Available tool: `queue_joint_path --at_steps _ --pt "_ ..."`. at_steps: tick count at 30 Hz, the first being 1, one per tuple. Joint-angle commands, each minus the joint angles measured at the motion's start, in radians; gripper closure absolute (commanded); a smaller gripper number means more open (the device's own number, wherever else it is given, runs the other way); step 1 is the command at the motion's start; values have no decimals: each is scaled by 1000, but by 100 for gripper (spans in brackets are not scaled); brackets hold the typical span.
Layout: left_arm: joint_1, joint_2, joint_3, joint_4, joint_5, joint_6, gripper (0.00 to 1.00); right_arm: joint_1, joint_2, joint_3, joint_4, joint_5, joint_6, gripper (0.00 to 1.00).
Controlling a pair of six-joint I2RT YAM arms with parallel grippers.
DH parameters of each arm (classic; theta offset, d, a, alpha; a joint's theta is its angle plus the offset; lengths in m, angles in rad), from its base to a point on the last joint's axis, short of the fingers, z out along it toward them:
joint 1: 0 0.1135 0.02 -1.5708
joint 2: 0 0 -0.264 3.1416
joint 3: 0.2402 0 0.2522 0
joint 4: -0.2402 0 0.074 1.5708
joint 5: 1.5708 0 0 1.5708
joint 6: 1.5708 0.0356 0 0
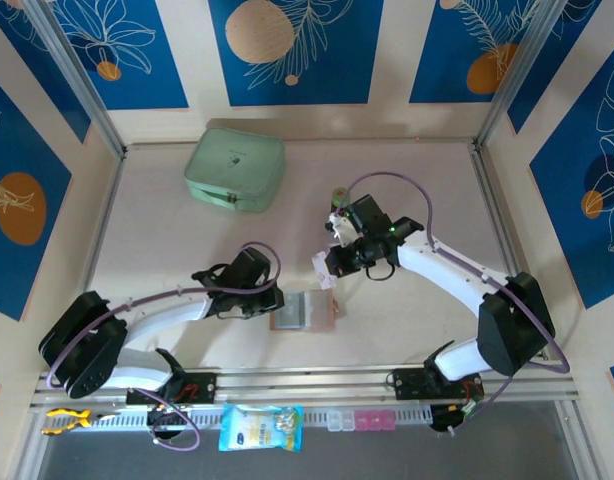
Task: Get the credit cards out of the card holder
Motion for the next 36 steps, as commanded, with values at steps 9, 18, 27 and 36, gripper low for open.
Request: queue_joint_path --at_steps 9,18,27,36 --pt "13 -53 -28 -29 -26 -7 89 7 76 217 -211 128 -865 100" --pt "31 -75 -31 -36 -28 -3 88 -86 231 368 -290 126 -1093 100" --pt "55 -72 -27 -37 -16 10 88 -153 377 501 -360 85 -1150 100" --pt "65 -64 -15 -43 -8 19 88 -163 462 539 -385 90 -1169 100"
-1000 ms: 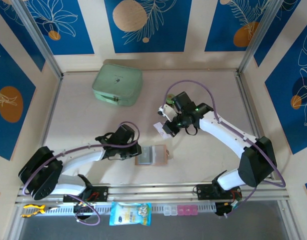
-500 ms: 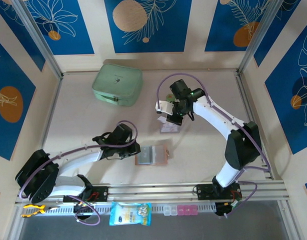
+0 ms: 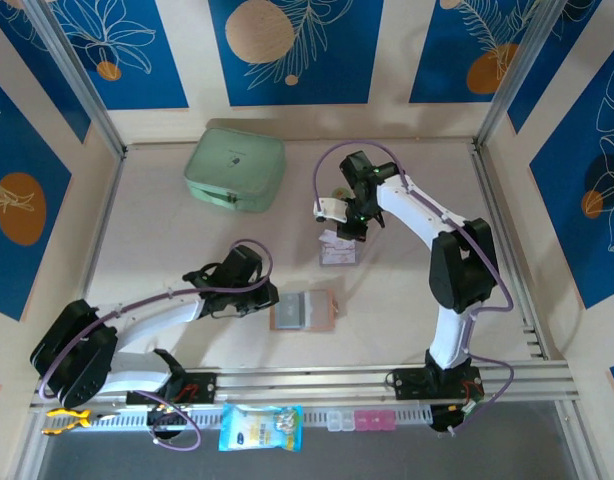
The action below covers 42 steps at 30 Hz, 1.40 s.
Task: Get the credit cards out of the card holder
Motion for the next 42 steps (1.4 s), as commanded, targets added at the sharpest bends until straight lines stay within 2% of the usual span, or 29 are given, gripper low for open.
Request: queue_joint_path --at_steps 1,6,11,20,26,32,42 --pt "14 -8 -1 -25 1 15 88 -6 23 26 -42 -27 -26 100" --pt "21 -16 -11 -25 0 10 88 -3 46 27 -49 -7 -13 100" --pt "25 -17 -10 -19 10 11 87 6 55 24 -56 28 -2 87" --pt "30 -16 -13 -15 16 14 87 3 21 22 -48 67 22 84" --pt "37 -8 -11 -25 11 25 87 7 -38 -5 -6 5 105 84" --pt "41 14 1 -39 8 44 87 39 -93 -61 60 -57 293 84" --pt "43 77 4 -27 33 57 88 118 -191 -201 225 -130 751 85"
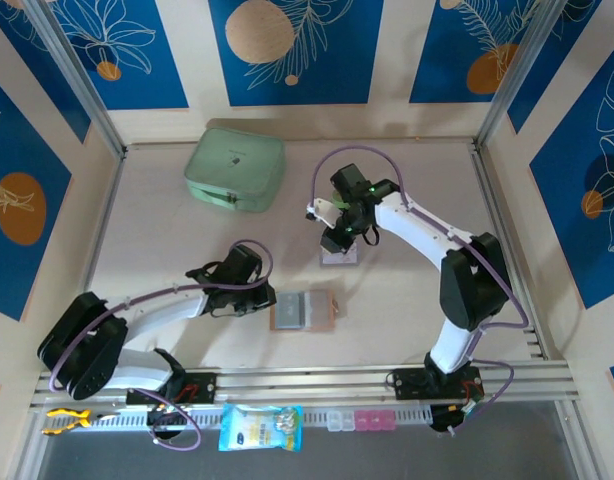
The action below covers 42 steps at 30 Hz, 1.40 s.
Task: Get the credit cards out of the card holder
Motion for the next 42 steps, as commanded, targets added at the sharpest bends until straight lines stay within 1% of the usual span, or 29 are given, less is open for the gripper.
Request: queue_joint_path --at_steps 1,5,8,10,15,18,21,25,29,34,42 --pt "11 23 3 -10 30 20 88 23 -56 -39 77 -63 244 85" --pt "10 42 0 15 51 14 90 47 -76 -83 113 -78 436 85" --pt "10 49 0 14 56 15 91 51 -80 -110 126 -153 598 85" --pt "10 48 -6 15 57 13 91 57 -97 -152 165 -186 706 85" --pt "10 44 -21 10 59 9 93 87 -137 -237 245 -220 924 86" --pt "11 41 -34 9 61 6 93 127 -151 -264 260 -229 1010 88" --pt "11 39 -46 9 63 3 93 169 -174 -303 282 -184 1096 90" --pt "10 36 -65 22 73 -2 93 205 -196 -356 328 -191 1216 91" --pt "11 35 -69 32 84 -2 93 250 -193 -371 341 -187 1259 91" --pt "10 29 -69 37 96 -3 93 299 -177 -378 355 -183 1280 86" --pt "8 9 -64 46 111 -16 93 329 -141 -402 404 -188 1308 81"
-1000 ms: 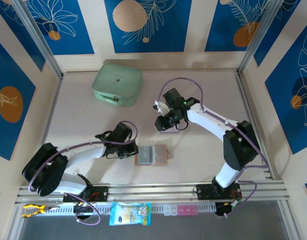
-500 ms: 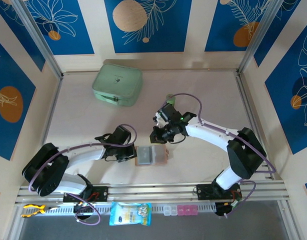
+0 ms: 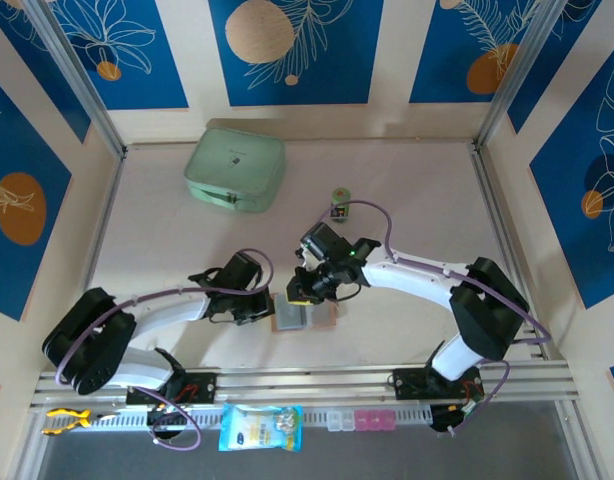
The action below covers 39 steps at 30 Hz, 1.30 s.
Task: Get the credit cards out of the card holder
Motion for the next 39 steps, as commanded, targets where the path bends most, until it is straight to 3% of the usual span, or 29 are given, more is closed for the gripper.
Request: queue_joint_path --at_steps 1,15,39 --pt "8 -15 -7 12 28 -15 93 6 32 -20 21 -15 29 81" --pt "4 33 -2 -28 -21 -11 93 8 115 -19 23 -18 14 73" --pt "4 48 10 -52 -54 -2 93 11 205 3 50 13 -29 72"
